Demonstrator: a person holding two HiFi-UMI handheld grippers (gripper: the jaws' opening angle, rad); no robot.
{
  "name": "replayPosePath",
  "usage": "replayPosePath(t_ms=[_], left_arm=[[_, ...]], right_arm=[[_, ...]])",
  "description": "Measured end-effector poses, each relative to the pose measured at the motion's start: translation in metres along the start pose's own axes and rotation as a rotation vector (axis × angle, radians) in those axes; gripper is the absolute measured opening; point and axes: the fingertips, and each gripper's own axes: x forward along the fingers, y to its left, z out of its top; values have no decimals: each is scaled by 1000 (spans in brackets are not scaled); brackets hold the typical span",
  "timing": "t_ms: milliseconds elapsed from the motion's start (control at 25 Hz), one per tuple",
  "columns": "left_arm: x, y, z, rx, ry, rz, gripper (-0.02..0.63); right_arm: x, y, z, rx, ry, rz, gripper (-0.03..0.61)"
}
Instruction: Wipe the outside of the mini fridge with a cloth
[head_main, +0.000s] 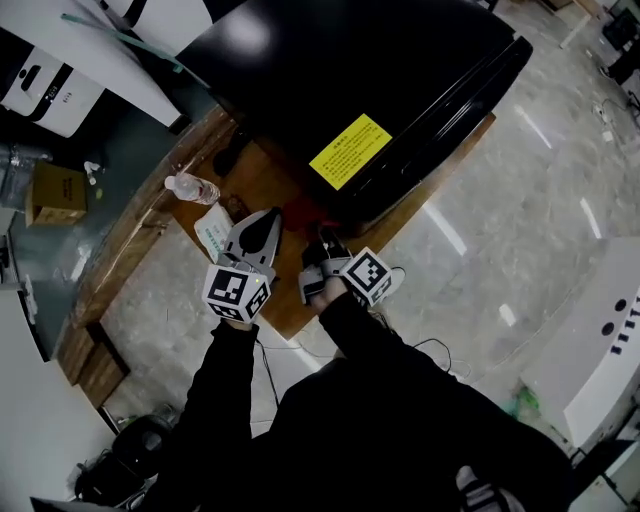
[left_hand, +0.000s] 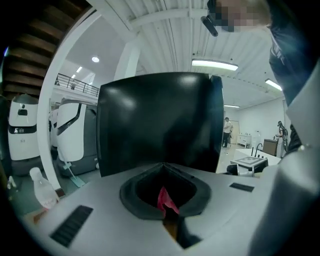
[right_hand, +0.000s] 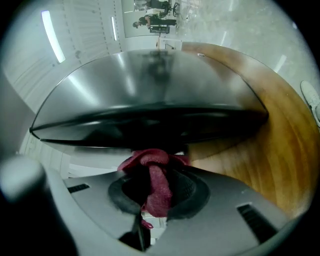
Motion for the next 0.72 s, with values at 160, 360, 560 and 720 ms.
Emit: replayPosePath(t_ms=[160,360,560,720], left_arm=[[23,13,-57,-44,43,19,6],[40,16,-118,-108,110,43,6],[47,18,-156,-137,158,66,6],[42,22,-162,-143,155,79,6]], right_arm=[[13,-44,3,-90,13,-22,75],[19,-88,4,-138,50,-62,75],[25,-133,4,-148,77,-142,75],[27,-156,5,-129,63,-189,75]])
